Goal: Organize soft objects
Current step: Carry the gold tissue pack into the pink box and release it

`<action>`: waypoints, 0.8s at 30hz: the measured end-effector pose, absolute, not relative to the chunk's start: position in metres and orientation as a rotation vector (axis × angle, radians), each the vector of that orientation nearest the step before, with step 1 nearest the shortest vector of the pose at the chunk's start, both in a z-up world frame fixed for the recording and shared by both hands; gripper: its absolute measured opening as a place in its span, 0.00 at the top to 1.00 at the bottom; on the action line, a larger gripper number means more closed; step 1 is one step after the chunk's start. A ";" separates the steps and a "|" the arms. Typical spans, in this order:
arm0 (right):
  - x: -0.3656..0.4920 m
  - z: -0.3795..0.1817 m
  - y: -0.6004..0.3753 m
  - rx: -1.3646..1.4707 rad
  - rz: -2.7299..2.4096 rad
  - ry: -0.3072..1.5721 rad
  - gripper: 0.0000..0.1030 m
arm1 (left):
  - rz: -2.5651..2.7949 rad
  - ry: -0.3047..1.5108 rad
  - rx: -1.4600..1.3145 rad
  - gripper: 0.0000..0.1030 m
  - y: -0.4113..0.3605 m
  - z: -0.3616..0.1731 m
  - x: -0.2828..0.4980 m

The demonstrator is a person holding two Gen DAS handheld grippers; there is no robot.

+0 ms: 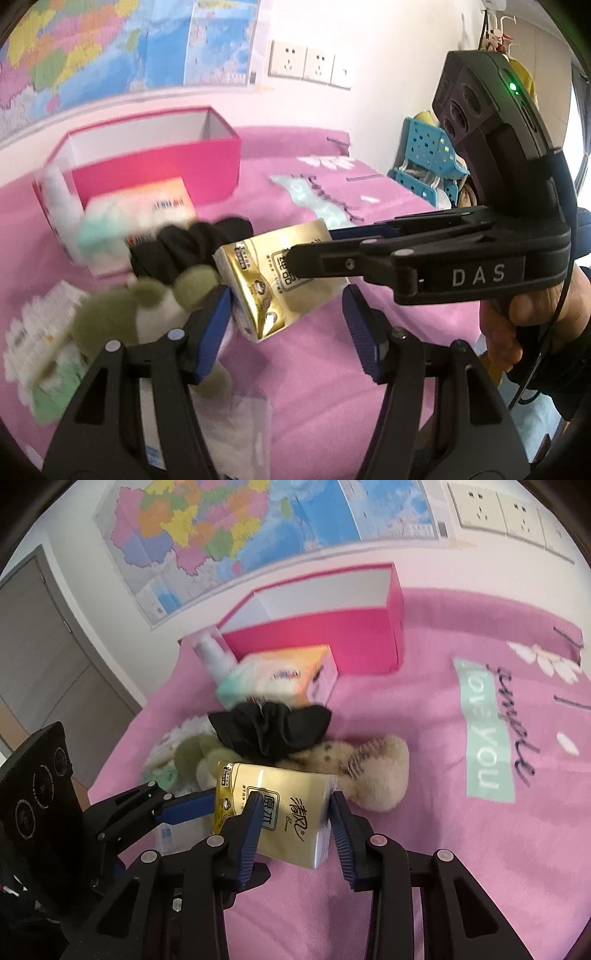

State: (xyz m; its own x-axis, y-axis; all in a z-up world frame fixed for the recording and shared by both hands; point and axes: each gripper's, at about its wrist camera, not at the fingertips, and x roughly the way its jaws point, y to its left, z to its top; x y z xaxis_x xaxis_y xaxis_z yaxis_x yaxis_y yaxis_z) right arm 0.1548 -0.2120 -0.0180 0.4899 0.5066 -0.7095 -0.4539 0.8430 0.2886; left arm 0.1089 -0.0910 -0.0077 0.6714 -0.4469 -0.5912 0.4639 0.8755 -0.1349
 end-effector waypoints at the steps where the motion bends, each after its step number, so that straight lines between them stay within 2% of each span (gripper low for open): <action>1: 0.155 -0.013 -0.212 0.063 0.586 0.873 0.65 | -0.510 0.649 0.030 0.38 -0.089 -0.004 0.111; 15: 0.194 0.047 -0.198 0.050 0.611 0.727 0.69 | -0.443 0.508 0.113 0.38 -0.073 0.055 0.168; 24: 0.261 0.076 -0.177 0.047 0.641 0.683 0.69 | -0.373 0.491 0.149 0.38 -0.048 0.085 0.238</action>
State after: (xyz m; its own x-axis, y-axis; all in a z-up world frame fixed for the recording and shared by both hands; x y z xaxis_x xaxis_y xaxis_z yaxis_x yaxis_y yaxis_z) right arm 0.2609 -0.1767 0.0758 0.5926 0.5659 -0.5732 -0.5358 0.8083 0.2441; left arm 0.2377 -0.0485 0.0848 0.8163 -0.3129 -0.4855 0.3836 0.9221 0.0506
